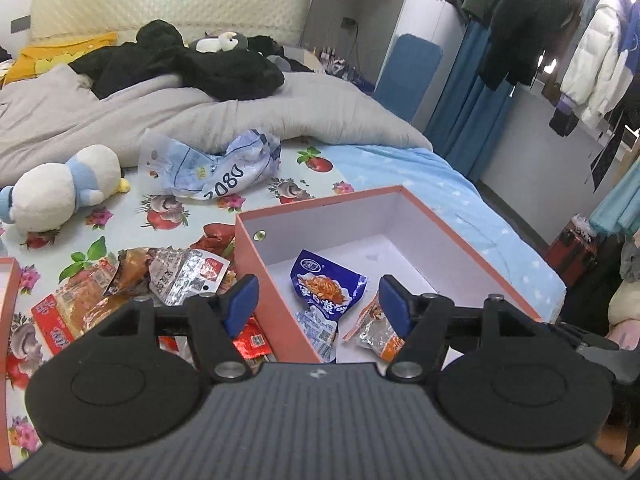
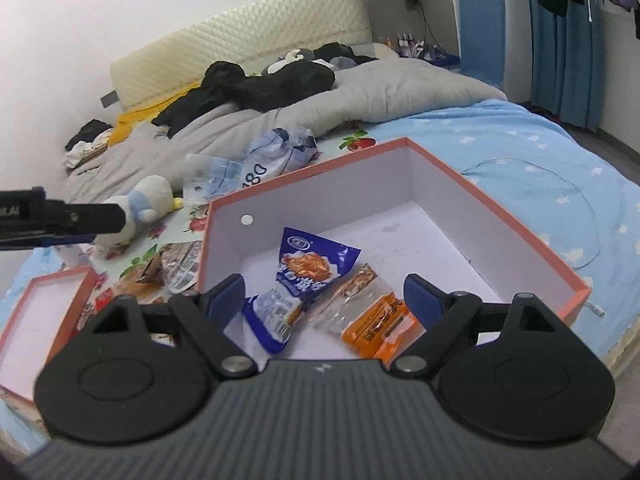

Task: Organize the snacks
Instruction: 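Open both tools to drop the bags into the deep pink box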

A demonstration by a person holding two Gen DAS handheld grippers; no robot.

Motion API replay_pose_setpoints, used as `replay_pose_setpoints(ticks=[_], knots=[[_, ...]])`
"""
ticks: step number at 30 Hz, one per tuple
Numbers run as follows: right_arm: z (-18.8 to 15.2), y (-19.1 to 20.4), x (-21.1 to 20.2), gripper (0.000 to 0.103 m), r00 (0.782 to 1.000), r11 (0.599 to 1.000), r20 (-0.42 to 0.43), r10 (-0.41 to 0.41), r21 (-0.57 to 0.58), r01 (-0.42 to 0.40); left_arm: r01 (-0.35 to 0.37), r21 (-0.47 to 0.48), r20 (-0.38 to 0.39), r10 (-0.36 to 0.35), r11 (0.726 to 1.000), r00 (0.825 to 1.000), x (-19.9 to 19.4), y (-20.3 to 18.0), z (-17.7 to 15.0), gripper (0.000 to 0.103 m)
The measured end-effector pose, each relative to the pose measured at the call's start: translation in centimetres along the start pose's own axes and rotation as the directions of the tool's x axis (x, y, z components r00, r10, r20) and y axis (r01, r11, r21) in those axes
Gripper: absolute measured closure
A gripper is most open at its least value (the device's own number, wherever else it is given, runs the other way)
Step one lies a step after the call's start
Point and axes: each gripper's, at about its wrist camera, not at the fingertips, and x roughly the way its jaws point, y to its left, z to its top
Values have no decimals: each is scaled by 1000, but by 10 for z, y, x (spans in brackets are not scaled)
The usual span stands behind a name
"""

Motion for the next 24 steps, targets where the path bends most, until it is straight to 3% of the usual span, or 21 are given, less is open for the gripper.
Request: replay_pose_setpoints(ticks=[15, 24], knots=[[-51, 42, -39, 15, 996, 998, 77, 51, -29, -49, -13, -9, 79, 14, 1000, 997, -60, 19, -64, 27], [-76, 70, -47, 15, 993, 992, 65, 101, -83, -96, -79, -19, 98, 80, 997, 992, -89, 36, -100, 20]])
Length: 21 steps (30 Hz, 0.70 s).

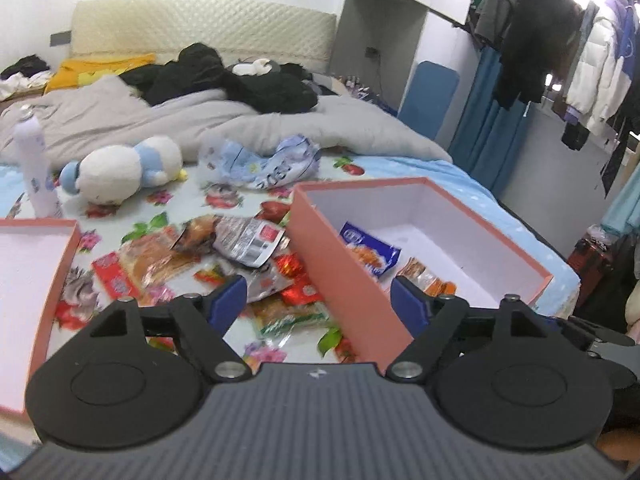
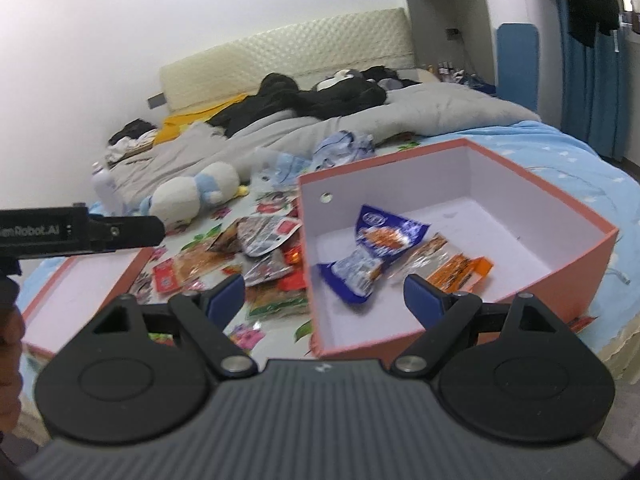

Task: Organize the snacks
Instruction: 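Open both tools to drop the bags into the deep pink box, then lower the left tool to the brown strip snack while the right tool reaches a clear bag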

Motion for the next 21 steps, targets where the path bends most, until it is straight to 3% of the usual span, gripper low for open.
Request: replay_pose_setpoints(ticks=[9, 21], knots=[[-19, 23, 4, 15, 997, 997, -37, 66, -43, -68, -88, -69, -58, 84, 994, 995, 3, 35, -41, 18], [-24, 59, 24, 20, 992, 980, -59, 107, -162, -116, -132, -175, -125, 111, 976, 986, 37, 93, -57, 18]])
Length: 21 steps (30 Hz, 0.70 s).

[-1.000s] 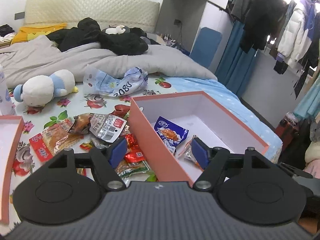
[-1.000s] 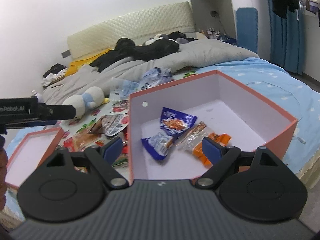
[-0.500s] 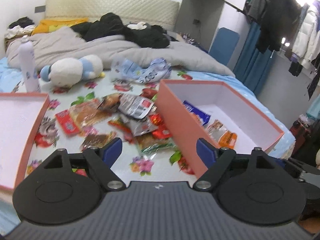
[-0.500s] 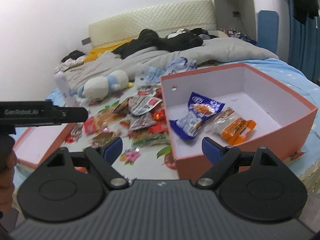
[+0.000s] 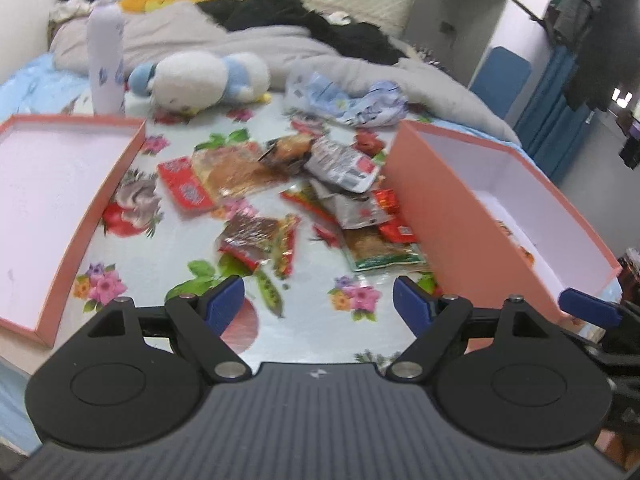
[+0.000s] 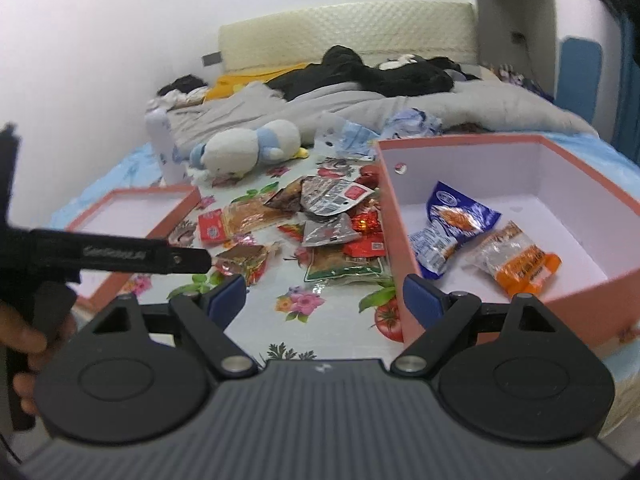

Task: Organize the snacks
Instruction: 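Lower the left tool to the brown strip snack while the right tool reaches a clear bag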

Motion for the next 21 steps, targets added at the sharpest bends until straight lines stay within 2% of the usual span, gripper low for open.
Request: replay_pose_setpoints(ticks=[4, 10, 17, 21], knots=[[0, 9, 21, 22, 1000, 1000, -20, 12, -28, -12, -3, -40, -30, 2, 999, 1000, 22, 22, 7, 18], [9, 23, 65, 23, 1000, 995, -17, -3, -96, 2, -11, -32, -55, 9, 999, 998, 54, 40, 23, 18], [18, 28, 116, 23, 999, 989, -7, -50, -140, 48, 1, -50, -98, -6, 999, 995, 91, 58, 43, 18], [20, 27, 149, 25, 996, 983, -14, -83, -163, 80, 10, -19, -128, -12, 1000, 992, 112, 61, 53, 19]])
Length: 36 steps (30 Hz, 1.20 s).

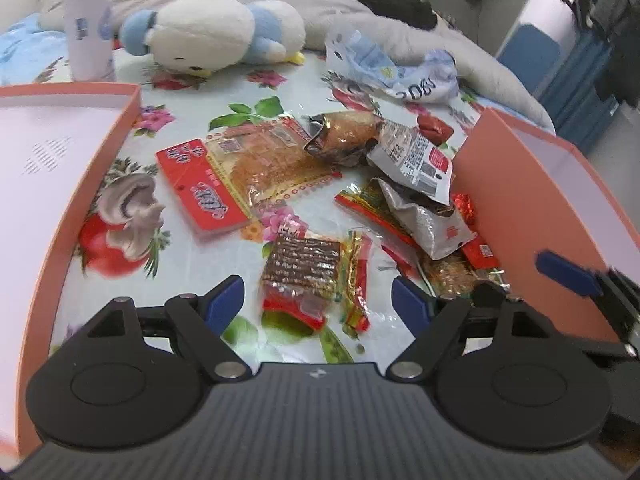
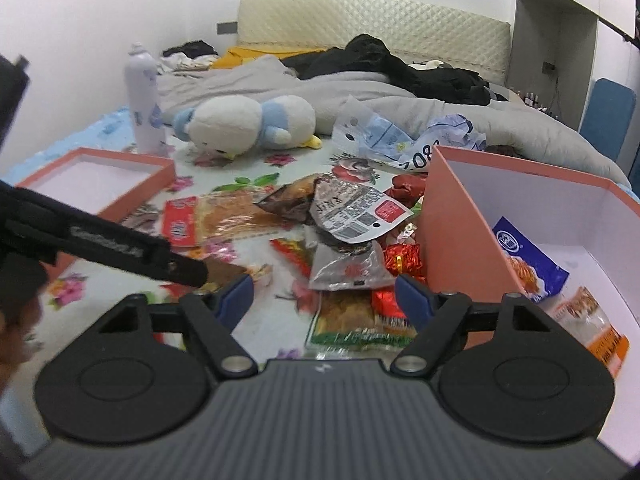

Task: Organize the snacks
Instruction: 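Lower the left tool to the brown strip snack while the right tool reaches a clear bag, then grasp the brown strip snack with the left tool while the right tool grasps the clear bag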

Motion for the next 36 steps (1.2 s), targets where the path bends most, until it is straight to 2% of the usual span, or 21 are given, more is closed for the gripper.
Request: replay_pose_setpoints(ticks=[2, 6, 8, 11, 15, 18, 19, 21, 22, 23, 26, 29, 33, 36], knots=[[3, 1, 14, 25, 1000, 1000, -2, -7, -27, 7, 3, 13, -15, -2, 1000, 1000, 9, 0, 5, 20], [9, 2, 38, 25, 1000, 995, -7, -23, -102, 22, 56, -69, -81, -62, 996, 995, 28, 9, 15, 20], [12, -1, 47, 24, 1000, 992, -17, -12, -123, 10, 50, -52, -92, -55, 997, 994, 35, 7, 19, 20], [12, -2, 60, 24, 999, 985, -22, -38, -171, 33, 40, -35, -122, -44, 999, 992, 46, 4, 23, 20], [5, -1, 80, 24, 997, 973, -76, -22, -231, 4, 19, 5, -141, -18, 1000, 990, 56, 1, 26, 20], [-1, -4, 91, 25, 993, 977, -118, -2, -210, -23, 14, 45, -149, -7, 999, 989, 61, -3, 27, 20], [-4, -5, 92, 27, 993, 978, -121, 9, -205, -34, 9, 59, -150, 0, 998, 989, 61, -4, 27, 20], [-5, -7, 90, 45, 992, 982, -121, 27, -183, -49, -6, 97, -149, 20, 995, 989, 63, -8, 26, 21], [-5, -7, 88, 60, 993, 983, -119, 25, -178, -46, -14, 111, -147, 31, 994, 989, 64, -10, 25, 23], [-5, -7, 84, 67, 992, 984, -120, 25, -171, -46, -22, 128, -148, 41, 991, 988, 64, -12, 25, 23], [-8, -6, 74, 68, 992, 988, -126, 28, -146, -46, -37, 191, -151, 67, 981, 986, 67, -17, 22, 25], [-13, -4, 66, 69, 992, 989, -121, 32, -141, -49, -78, 272, -142, 120, 959, 983, 68, -25, 18, 33], [-11, -7, 61, 69, 991, 993, -128, 32, -112, -47, -88, 275, -135, 129, 957, 982, 66, -25, 17, 38], [-10, -6, 52, 70, 991, 993, -124, 46, -106, -59, -77, 236, -137, 112, 969, 984, 61, -21, 17, 42]])
